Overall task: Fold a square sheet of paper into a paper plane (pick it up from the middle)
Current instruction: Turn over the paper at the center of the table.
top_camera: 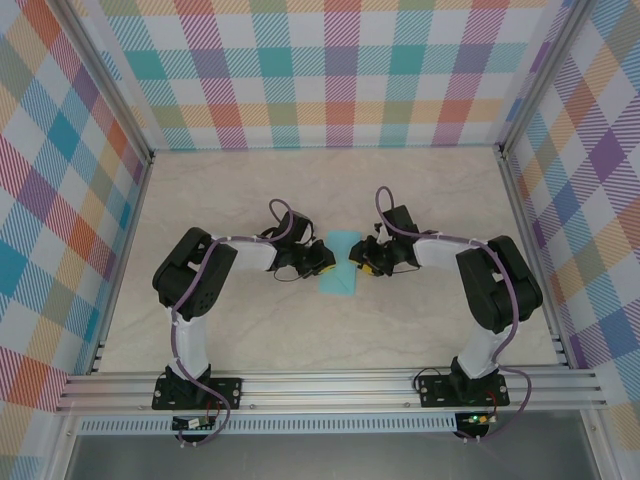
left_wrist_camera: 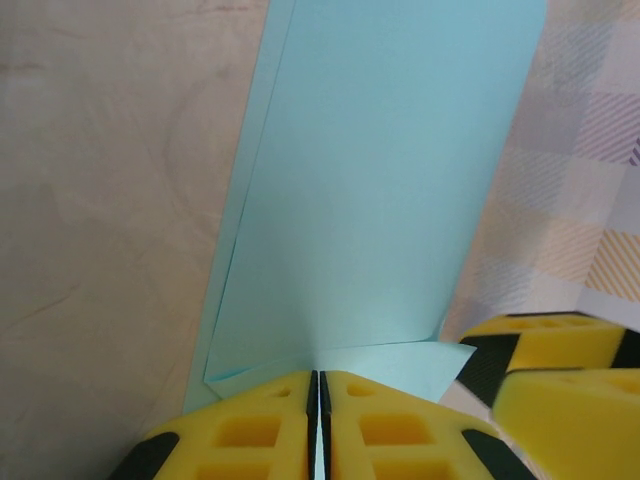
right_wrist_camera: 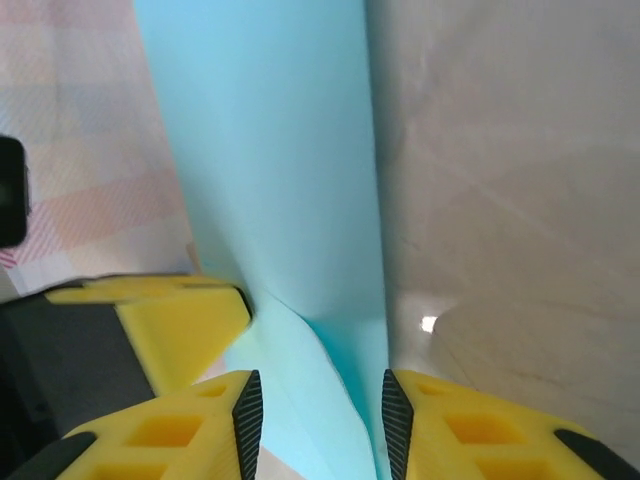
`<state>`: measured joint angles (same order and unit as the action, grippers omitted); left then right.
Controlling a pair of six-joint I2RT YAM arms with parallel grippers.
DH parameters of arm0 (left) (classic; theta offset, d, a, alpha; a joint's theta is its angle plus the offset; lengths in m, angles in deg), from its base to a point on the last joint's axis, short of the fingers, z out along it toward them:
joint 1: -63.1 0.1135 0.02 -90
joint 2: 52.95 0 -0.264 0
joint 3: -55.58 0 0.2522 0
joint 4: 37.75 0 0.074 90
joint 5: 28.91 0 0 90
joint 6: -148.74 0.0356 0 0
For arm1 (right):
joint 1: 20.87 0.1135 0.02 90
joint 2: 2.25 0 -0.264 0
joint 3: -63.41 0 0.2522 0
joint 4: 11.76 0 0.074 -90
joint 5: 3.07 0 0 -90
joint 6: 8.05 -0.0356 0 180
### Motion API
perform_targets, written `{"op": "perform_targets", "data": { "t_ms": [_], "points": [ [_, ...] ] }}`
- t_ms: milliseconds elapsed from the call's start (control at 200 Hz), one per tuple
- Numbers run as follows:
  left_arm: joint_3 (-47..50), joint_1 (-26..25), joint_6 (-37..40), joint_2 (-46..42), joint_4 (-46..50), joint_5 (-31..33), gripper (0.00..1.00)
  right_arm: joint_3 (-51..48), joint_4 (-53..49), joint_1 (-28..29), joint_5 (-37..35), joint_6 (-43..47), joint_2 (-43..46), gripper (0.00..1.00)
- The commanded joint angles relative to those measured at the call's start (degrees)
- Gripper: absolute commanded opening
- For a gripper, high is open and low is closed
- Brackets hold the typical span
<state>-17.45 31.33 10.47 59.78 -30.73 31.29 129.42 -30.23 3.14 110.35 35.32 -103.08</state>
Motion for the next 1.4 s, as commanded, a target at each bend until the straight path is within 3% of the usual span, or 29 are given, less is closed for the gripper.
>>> {"op": "perform_targets", "data": {
  "t_ms": [0,300,440,800,995,1395],
  "points": [
    [1.9,1.2,0.0,0.4,2.8,2.8,0.13,2.7,-3.2,-0.8,-2.9,3.3,-1.8,0.4],
    [1.9,1.2,0.0,0.1,3.1,2.9,0.13,4.4,-0.5,-1.2,0.9,2.8,-6.8,0.39],
    [1.9,1.2,0.1,0.0,3.3,3.0,0.13,2.5,3.4,-1.1,5.6,2.3,-6.2,0.35],
    [1.8,1.3,-0.3,-0.2,2.8,2.8,0.13,-1.0,3.5,-1.1,6.3,3.0,-2.9,0.35],
    [1.9,1.3,-1.2,-0.5,1.9,2.3,0.13,-3.4,8.3,-1.0,12.3,2.1,-2.3,0.36],
    [1.9,1.3,-1.3,-0.5,1.7,2.4,0.13,-7.1,12.4,-0.8,15.2,2.8,-2.1,0.3]
  ]
}}
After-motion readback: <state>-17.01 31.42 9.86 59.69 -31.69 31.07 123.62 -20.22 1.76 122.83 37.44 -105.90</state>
